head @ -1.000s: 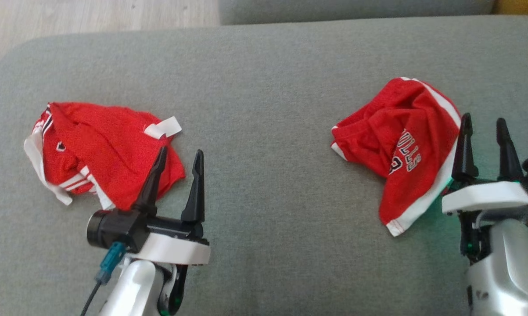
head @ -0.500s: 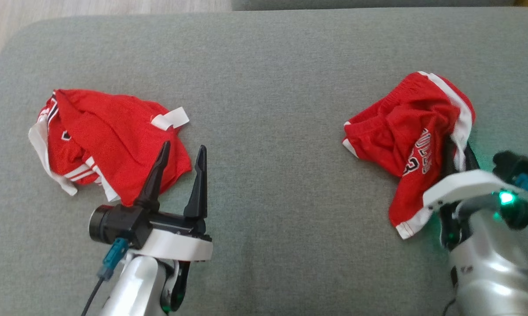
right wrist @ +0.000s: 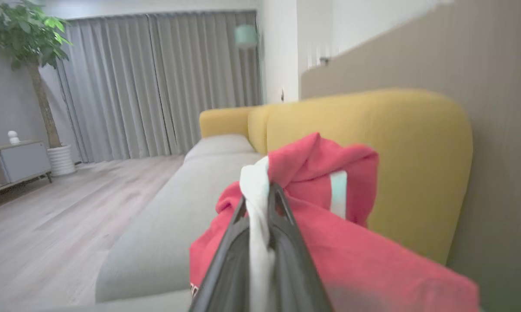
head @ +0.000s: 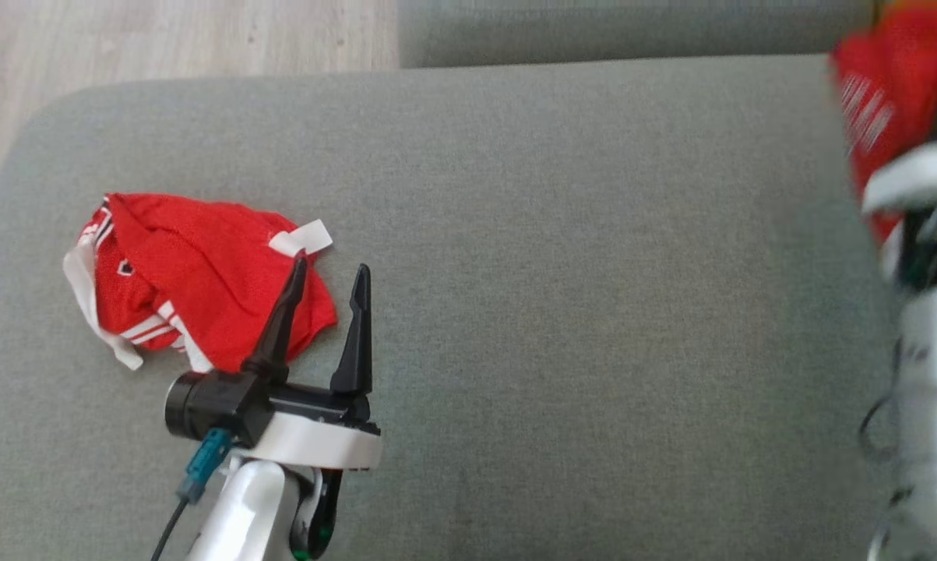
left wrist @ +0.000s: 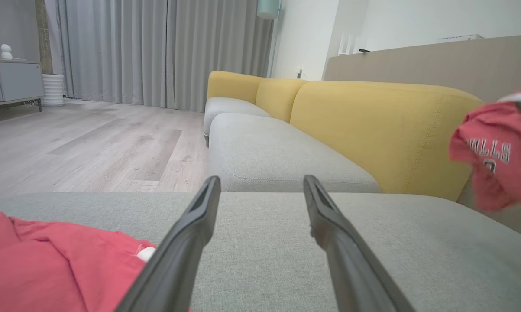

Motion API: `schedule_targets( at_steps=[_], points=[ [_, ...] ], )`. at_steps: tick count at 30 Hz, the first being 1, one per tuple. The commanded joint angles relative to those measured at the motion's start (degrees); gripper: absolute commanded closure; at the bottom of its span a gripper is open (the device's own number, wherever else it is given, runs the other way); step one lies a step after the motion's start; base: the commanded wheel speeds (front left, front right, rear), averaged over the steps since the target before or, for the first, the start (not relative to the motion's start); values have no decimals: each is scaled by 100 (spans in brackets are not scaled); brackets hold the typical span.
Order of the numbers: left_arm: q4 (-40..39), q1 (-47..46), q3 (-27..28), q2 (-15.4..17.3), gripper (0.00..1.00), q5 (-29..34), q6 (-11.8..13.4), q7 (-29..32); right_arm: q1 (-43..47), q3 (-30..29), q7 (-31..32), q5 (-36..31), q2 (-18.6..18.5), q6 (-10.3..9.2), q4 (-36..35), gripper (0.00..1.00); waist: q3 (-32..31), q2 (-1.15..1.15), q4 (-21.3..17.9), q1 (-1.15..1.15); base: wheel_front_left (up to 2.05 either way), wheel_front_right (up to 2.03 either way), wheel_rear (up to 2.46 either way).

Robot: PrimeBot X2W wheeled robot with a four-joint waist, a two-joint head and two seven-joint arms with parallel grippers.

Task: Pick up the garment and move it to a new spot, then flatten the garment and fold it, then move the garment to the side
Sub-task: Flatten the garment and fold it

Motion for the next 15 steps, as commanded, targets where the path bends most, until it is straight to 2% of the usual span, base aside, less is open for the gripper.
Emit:
schedule_targets(
  at_steps=[1,5,9,15],
  points=[
    [-193,-81,224,6,0,-49,-6,-46,-502,346,63,-100,-93,-4,-356,100,-86,0,58,0,0,0,0],
    [-234,-15,227,-16,0,-102,3,-46,-686,1144,212,-190,-218,-4,-566,100,-132,0,131,0,0,0,0],
    [-263,36,193,-27,0,-105,2,-46,-312,2209,248,-176,-176,-4,-537,100,-102,0,192,0,0,0,0],
    [-254,22,175,-34,0,-72,-4,-46,628,3932,240,-54,62,-4,99,100,-3,0,218,0,0,0,0]
  ],
)
